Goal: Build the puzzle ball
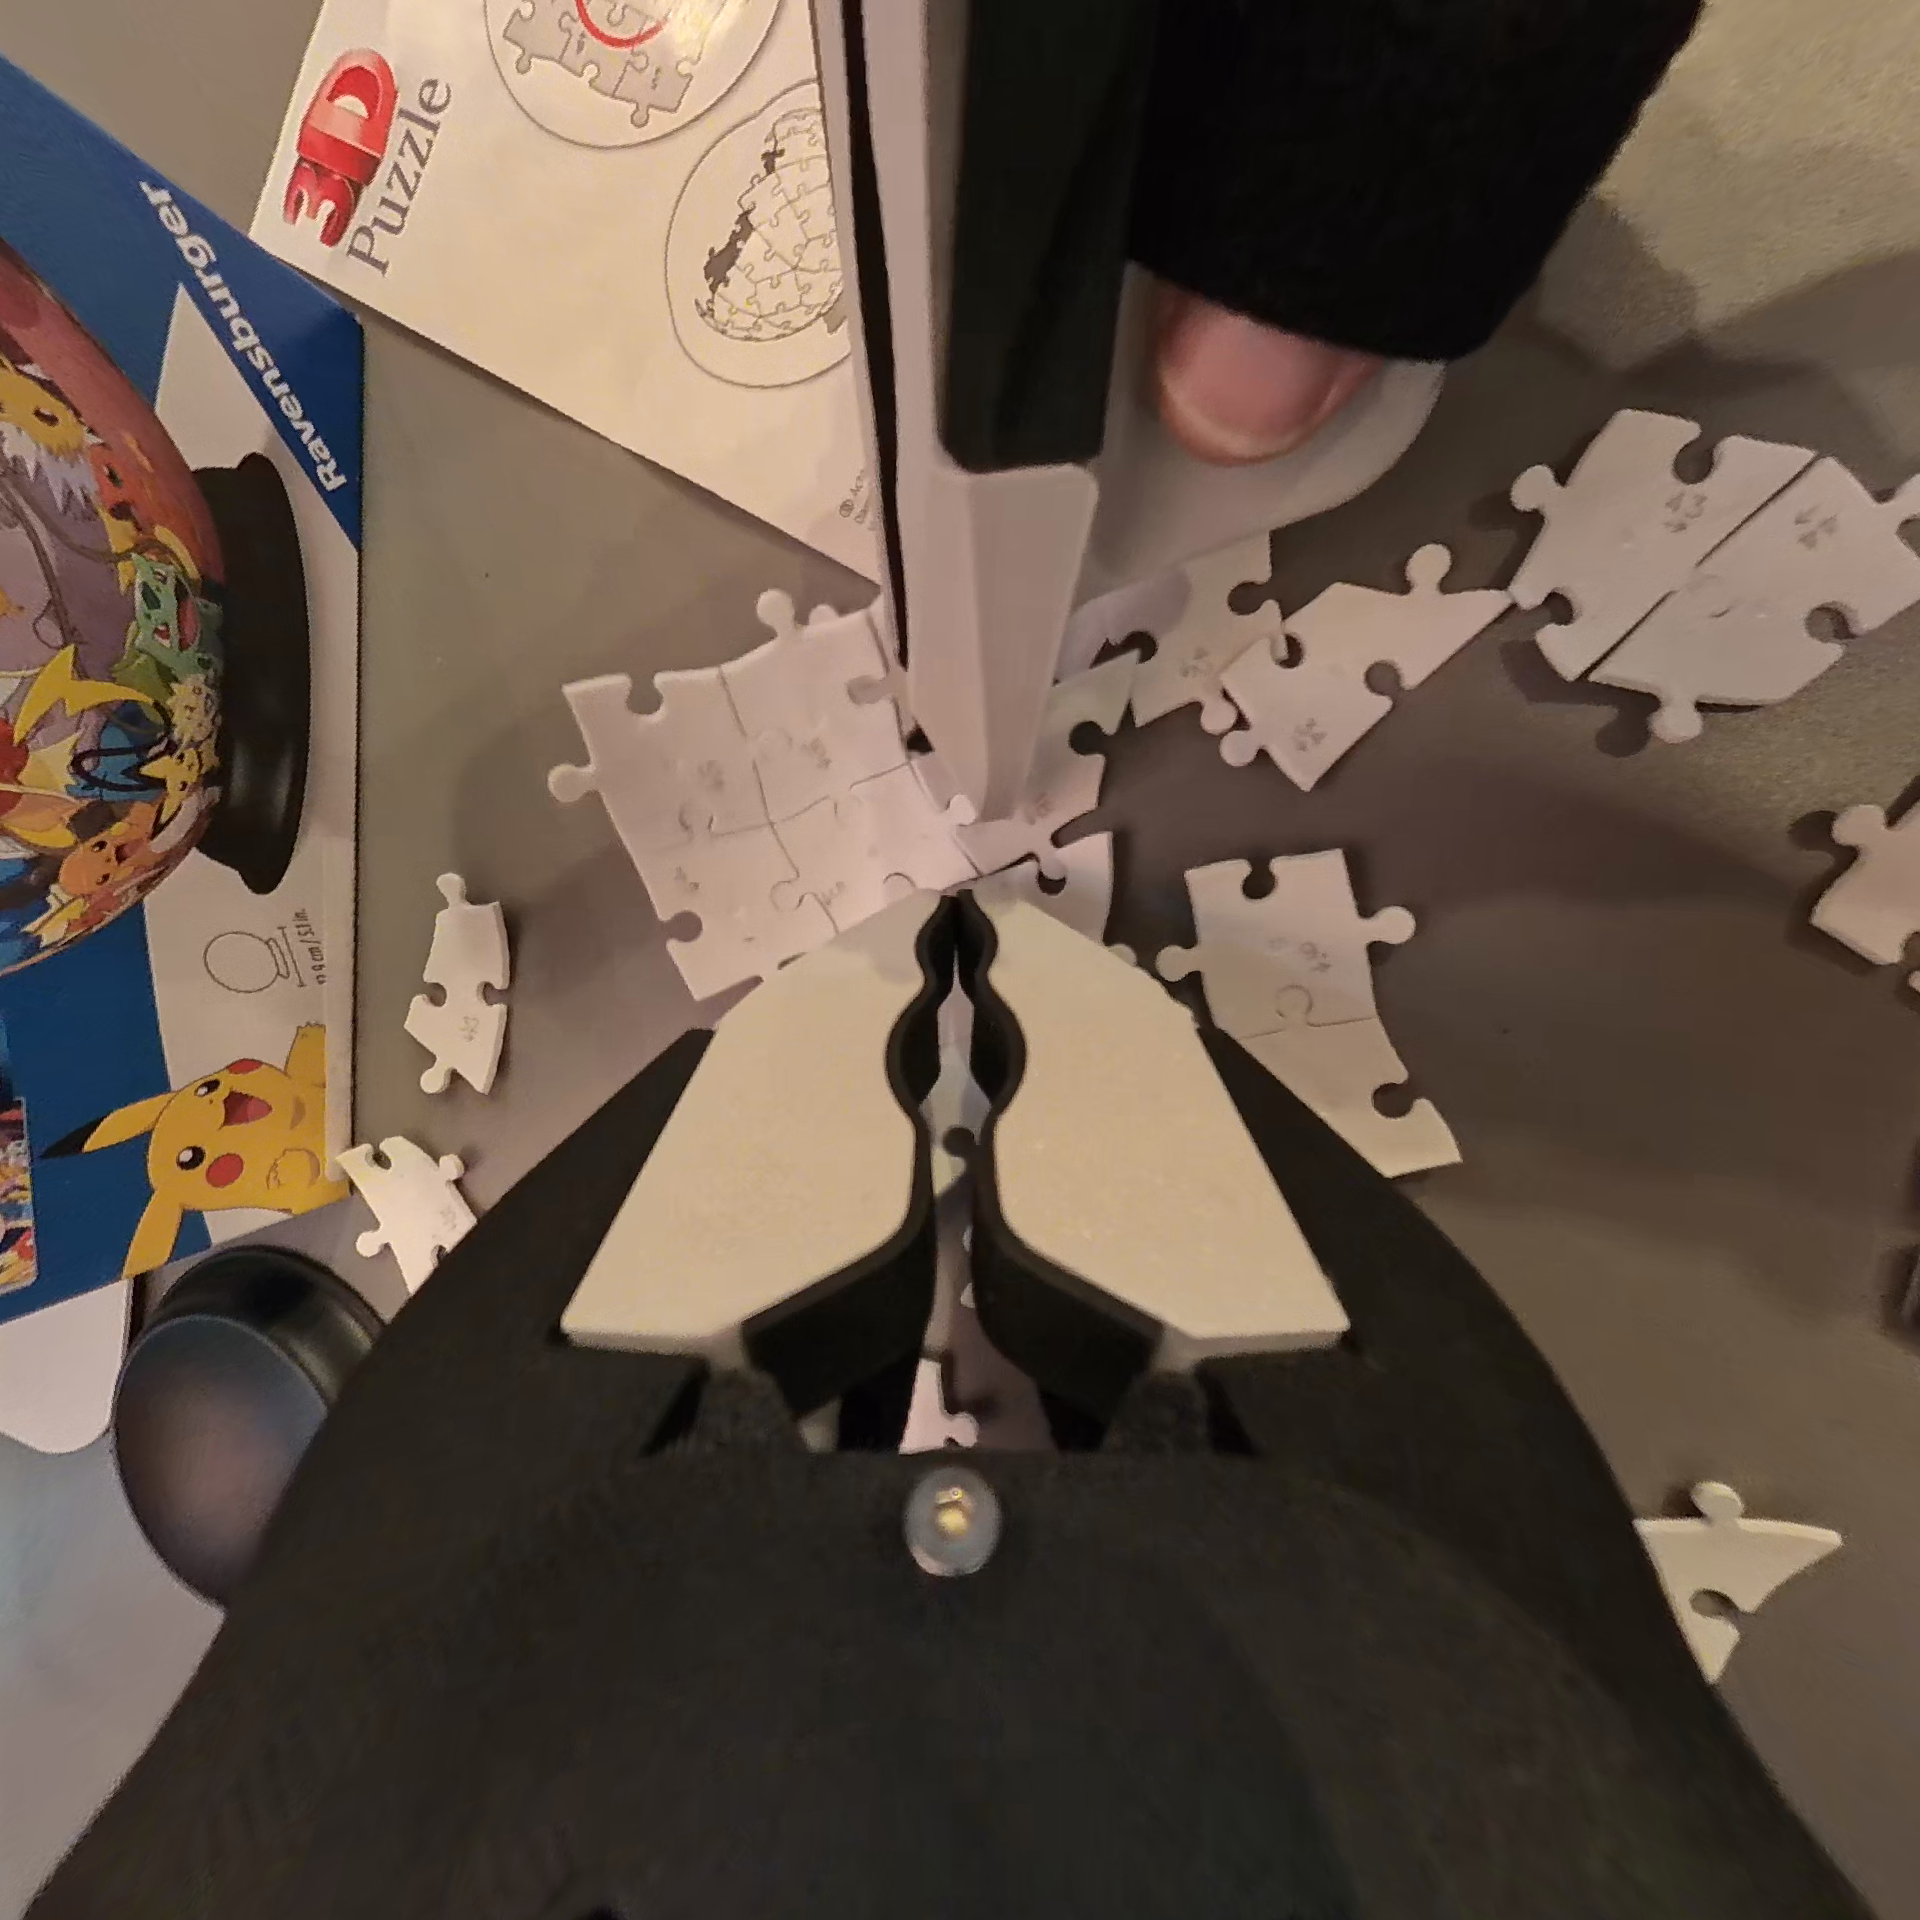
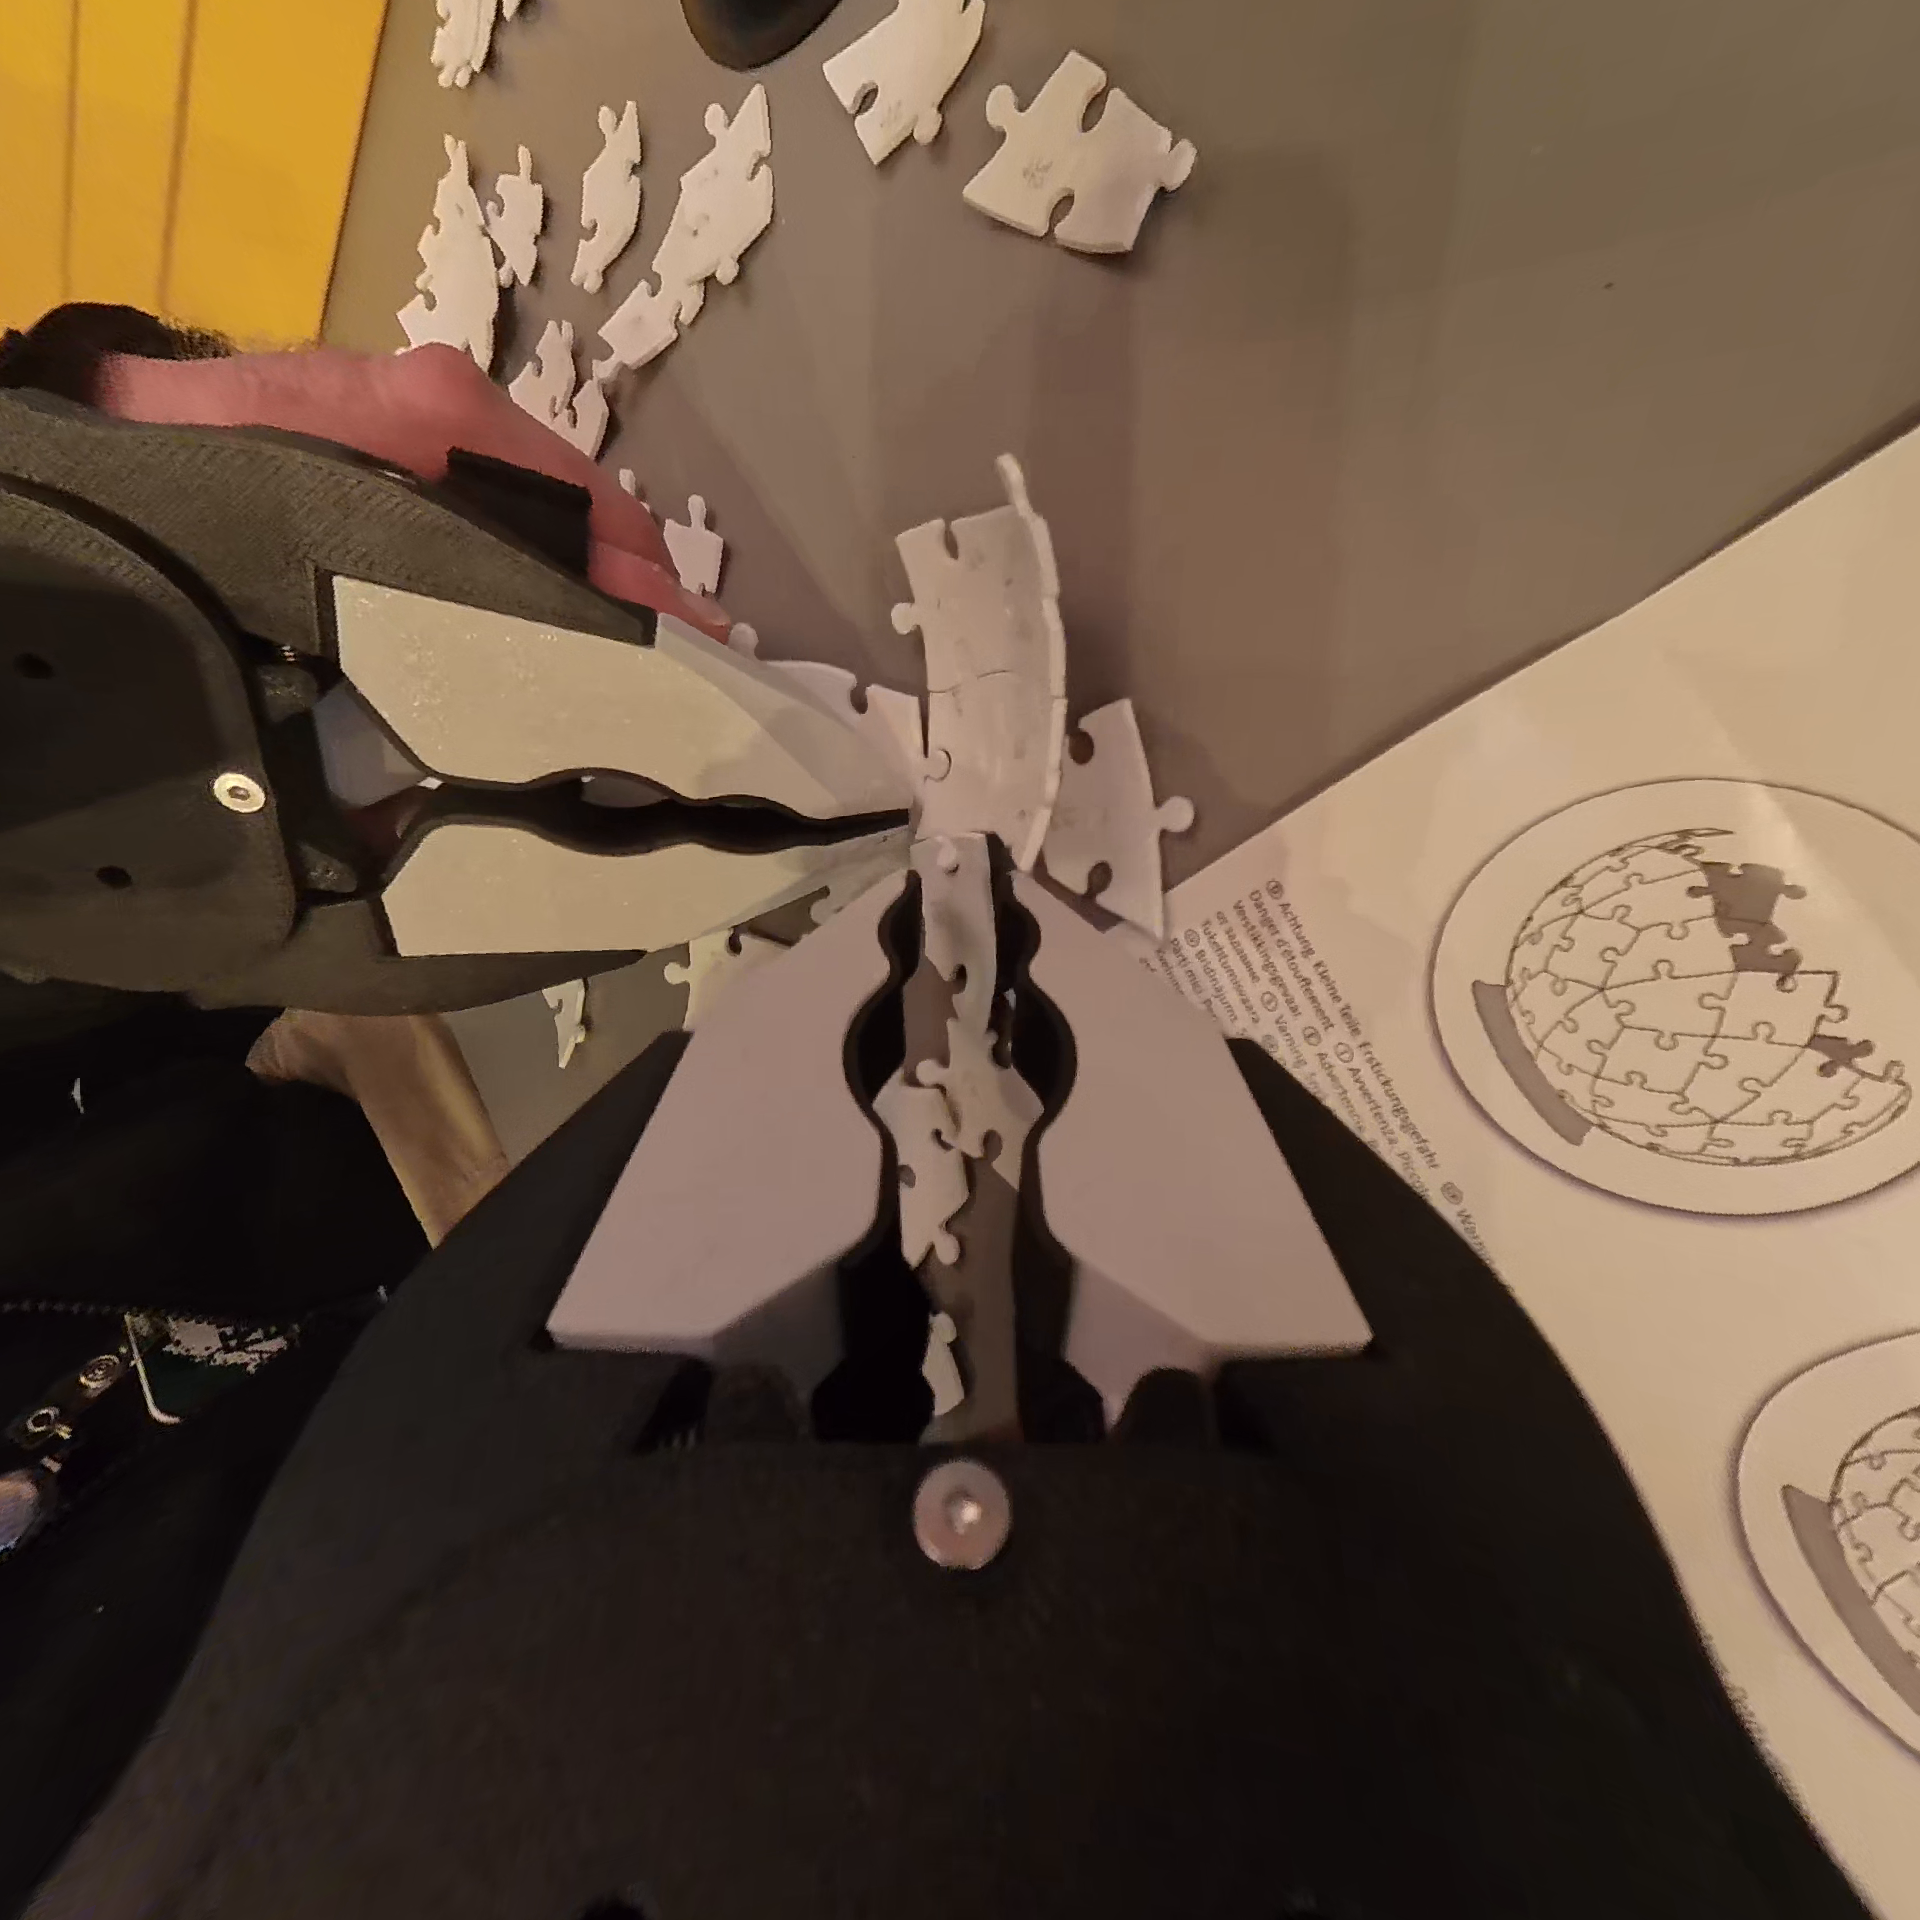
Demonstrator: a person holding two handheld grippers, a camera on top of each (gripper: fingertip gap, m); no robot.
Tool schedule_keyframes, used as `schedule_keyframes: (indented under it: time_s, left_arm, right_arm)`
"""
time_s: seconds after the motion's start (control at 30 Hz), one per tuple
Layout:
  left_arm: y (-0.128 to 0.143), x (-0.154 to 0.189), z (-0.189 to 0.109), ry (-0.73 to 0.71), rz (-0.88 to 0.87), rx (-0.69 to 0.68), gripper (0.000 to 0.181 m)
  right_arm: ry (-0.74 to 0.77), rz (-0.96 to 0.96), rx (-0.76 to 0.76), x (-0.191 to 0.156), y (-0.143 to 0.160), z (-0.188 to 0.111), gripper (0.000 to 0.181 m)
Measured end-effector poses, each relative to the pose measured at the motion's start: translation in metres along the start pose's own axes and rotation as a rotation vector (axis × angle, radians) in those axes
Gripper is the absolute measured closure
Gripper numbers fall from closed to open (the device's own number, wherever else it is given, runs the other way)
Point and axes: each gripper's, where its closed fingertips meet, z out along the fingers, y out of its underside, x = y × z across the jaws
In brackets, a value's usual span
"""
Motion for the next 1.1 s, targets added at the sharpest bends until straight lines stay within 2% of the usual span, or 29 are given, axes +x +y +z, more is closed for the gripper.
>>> schedule_keyframes:
  time_s: [0.2, 0.57, 0.97, 1.1]
  left_arm:
    - [-0.0003, -0.0002, -0.0001, -0.023, 0.011, 0.0, 0.181]
    - [-0.0004, -0.0001, -0.0055, -0.034, 0.026, 0.043, 0.181]
    - [0.001, 0.0014, -0.0018, 0.012, 0.087, -0.003, 0.181]
    - [0.001, -0.0014, -0.001, -0.014, 0.101, 0.0, 0.181]
  right_arm:
    - [0.005, 0.01, 0.019, 0.0024, 0.0005, 0.0007, 0.177]
    - [-0.011, 0.038, 0.051, 0.002, -0.0031, 0.0025, 0.178]
    - [-0.006, 0.043, 0.059, 0.002, -0.0051, 0.0038, 0.178]
    - [-0.007, 0.043, 0.058, 0.0016, -0.0049, 0.004, 0.178]
